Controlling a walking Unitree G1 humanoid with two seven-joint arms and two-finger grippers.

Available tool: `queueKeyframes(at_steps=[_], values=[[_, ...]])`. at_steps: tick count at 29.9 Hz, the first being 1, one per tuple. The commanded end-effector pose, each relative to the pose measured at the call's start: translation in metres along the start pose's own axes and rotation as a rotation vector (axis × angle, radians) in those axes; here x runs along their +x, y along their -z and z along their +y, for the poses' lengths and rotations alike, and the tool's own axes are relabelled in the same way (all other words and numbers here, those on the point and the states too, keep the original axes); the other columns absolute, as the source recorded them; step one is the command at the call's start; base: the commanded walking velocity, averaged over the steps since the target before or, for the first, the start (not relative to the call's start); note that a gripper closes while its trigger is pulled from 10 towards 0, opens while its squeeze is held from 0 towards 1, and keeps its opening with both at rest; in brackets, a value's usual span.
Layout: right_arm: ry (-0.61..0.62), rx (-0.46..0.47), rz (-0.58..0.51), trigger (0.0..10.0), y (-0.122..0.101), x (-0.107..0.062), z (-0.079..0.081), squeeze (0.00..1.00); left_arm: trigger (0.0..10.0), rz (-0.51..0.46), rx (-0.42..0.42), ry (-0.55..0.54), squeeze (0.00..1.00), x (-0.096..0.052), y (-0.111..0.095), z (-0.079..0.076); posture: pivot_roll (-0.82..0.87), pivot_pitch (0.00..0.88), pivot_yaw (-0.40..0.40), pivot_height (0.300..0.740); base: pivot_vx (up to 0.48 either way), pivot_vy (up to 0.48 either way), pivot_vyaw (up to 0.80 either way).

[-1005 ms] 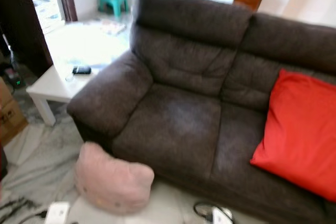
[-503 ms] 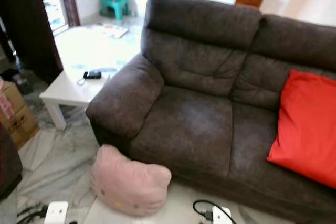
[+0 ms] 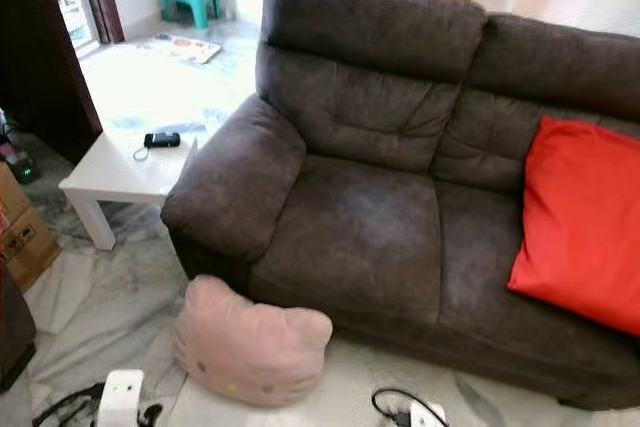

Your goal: Move the pillow to the sofa from floor

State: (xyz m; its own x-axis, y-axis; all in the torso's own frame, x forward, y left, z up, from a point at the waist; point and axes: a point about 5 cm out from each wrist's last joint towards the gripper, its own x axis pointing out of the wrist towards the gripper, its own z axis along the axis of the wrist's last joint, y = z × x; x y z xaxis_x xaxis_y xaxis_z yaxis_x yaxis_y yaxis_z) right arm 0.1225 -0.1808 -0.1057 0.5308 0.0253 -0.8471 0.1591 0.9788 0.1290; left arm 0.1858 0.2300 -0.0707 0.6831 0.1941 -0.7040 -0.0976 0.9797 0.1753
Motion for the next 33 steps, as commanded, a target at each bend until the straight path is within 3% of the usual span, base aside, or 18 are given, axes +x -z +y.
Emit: queueKeyframes(at_steps=[1,7,14,21,33], values=[[0.011,-0.002,-0.012,10.0,-0.003,0.000,-0.001,0.00,10.0,-0.003,-0.007,0.005,0.00,0.001,-0.003,0.003,0.17,0.000,-0.076,0.740,0.000,0.000,0.00],[0.030,0.024,-0.016,10.0,0.001,0.000,0.003,0.00,10.0,-0.009,0.000,0.058,0.00,0.003,-0.010,-0.001,0.16,0.000,-0.044,0.740,0.000,0.000,0.00],[0.038,0.033,-0.016,10.0,0.003,0.000,0.006,0.00,10.0,-0.008,-0.069,0.025,0.00,0.004,-0.011,0.005,0.15,0.000,-0.032,0.740,0.000,0.000,0.00],[0.039,0.020,-0.013,10.0,0.002,0.000,0.004,0.00,10.0,0.005,-0.086,0.000,0.00,0.002,-0.005,0.009,0.16,0.000,-0.047,0.740,0.000,0.000,0.00],[0.015,0.009,-0.019,10.0,-0.001,0.000,0.002,0.00,10.0,0.014,-0.110,-0.018,0.00,0.001,-0.001,0.007,0.16,0.000,-0.062,0.740,0.293,0.000,0.00]])
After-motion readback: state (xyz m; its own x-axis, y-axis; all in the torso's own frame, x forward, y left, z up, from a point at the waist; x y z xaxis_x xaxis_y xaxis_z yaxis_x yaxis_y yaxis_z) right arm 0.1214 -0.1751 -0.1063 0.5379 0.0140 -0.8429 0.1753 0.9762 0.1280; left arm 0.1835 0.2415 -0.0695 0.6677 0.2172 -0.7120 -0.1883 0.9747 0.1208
